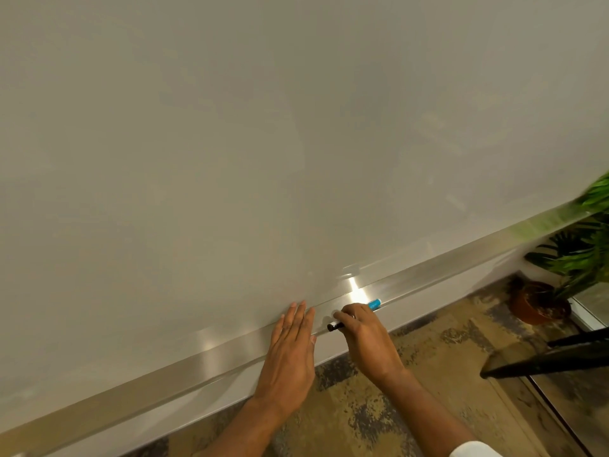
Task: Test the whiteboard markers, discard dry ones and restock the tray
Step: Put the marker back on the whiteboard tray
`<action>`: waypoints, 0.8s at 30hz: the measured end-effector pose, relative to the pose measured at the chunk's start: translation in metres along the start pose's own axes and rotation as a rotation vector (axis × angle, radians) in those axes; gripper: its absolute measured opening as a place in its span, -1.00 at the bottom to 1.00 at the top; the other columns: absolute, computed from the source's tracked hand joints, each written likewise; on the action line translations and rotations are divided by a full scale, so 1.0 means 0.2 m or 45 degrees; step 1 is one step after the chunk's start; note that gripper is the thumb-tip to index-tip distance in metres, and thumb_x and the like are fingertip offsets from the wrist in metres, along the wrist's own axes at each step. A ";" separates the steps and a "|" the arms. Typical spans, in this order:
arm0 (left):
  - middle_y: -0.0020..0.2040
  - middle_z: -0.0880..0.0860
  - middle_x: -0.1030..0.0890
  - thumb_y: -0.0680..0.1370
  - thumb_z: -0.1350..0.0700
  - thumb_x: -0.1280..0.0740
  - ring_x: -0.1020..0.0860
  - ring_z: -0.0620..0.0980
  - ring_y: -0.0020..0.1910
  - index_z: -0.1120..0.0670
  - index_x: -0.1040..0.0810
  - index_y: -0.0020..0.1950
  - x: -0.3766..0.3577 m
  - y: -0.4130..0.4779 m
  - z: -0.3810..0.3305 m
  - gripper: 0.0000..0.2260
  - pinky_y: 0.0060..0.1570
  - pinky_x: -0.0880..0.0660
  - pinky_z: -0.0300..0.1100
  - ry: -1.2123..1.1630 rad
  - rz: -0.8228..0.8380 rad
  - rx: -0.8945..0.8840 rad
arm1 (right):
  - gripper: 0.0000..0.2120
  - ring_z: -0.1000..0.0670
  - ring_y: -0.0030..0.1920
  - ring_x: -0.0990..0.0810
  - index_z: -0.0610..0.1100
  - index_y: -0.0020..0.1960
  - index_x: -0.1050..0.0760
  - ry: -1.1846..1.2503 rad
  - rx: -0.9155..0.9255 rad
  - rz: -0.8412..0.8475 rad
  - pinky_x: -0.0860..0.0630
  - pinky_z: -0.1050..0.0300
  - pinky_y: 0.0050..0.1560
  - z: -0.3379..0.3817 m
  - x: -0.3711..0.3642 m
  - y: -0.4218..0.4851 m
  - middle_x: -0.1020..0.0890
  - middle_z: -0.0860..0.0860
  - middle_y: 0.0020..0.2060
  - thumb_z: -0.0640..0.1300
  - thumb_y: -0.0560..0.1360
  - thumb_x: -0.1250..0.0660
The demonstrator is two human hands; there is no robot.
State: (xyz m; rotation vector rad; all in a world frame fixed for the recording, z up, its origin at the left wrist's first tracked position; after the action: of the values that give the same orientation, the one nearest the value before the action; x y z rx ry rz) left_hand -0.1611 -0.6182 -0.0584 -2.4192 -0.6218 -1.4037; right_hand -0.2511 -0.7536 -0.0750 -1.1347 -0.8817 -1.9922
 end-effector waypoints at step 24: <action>0.18 0.07 -0.70 0.66 0.08 -0.29 -0.65 0.07 0.06 0.11 -0.67 0.17 1.28 -0.34 -0.15 -0.79 -0.11 -0.59 -0.12 -1.513 -0.275 0.156 | -0.83 -0.08 -0.23 -0.57 -0.08 0.03 -0.67 1.588 -0.156 0.098 -0.55 0.06 -0.13 1.23 0.84 0.08 -0.63 -0.19 -0.24 -0.06 0.58 -0.33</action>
State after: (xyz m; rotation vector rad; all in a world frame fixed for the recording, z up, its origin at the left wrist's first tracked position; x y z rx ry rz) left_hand -0.1059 -0.5138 0.1816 -2.9305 -1.1568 0.2109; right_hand -0.1979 -0.5999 0.1756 0.1520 -0.0447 -2.1536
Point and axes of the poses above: each hand's wrist, its own y-axis towards the middle knuckle, its own x-axis out of the back of the hand, z = x × y, the point moved 5 cm from there along y, towards the middle knuckle
